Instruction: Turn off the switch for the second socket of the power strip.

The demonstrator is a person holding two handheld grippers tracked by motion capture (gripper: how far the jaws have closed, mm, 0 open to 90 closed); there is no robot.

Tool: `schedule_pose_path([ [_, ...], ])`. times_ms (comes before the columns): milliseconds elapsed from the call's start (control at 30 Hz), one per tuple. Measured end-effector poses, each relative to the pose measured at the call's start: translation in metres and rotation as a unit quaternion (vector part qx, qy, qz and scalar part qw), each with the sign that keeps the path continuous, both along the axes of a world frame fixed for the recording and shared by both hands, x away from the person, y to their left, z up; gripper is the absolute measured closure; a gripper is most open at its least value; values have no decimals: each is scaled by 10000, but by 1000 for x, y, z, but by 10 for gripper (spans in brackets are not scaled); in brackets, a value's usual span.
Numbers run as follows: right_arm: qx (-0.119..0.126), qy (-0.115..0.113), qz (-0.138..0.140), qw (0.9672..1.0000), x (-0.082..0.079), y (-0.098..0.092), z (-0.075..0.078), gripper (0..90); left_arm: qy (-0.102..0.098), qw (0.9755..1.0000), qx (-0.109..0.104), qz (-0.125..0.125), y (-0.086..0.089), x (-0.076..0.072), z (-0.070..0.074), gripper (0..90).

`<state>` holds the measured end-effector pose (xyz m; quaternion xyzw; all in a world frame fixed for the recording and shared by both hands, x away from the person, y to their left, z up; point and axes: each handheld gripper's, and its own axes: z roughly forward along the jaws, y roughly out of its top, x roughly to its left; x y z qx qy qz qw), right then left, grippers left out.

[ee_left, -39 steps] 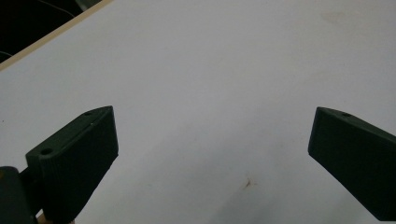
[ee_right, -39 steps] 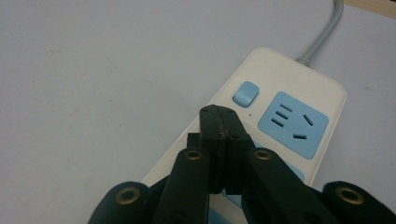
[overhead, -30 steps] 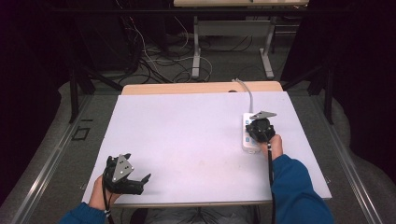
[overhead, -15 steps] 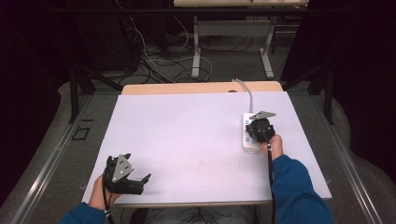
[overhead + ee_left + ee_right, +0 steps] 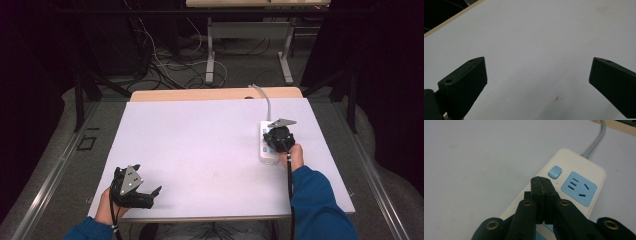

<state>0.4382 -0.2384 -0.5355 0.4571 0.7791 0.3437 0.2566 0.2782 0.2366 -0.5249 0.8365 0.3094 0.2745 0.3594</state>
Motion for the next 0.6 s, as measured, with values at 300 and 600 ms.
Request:
schedule_pose_path([
  [300, -7, 1, -14, 10000, 0, 0, 0, 900, -2, 10000, 5, -32, 0, 0, 0, 15],
  [600, -73, -62, -17, 10000, -1, 1, 1, 862, -3, 10000, 4, -8, 0, 0, 0, 14],
])
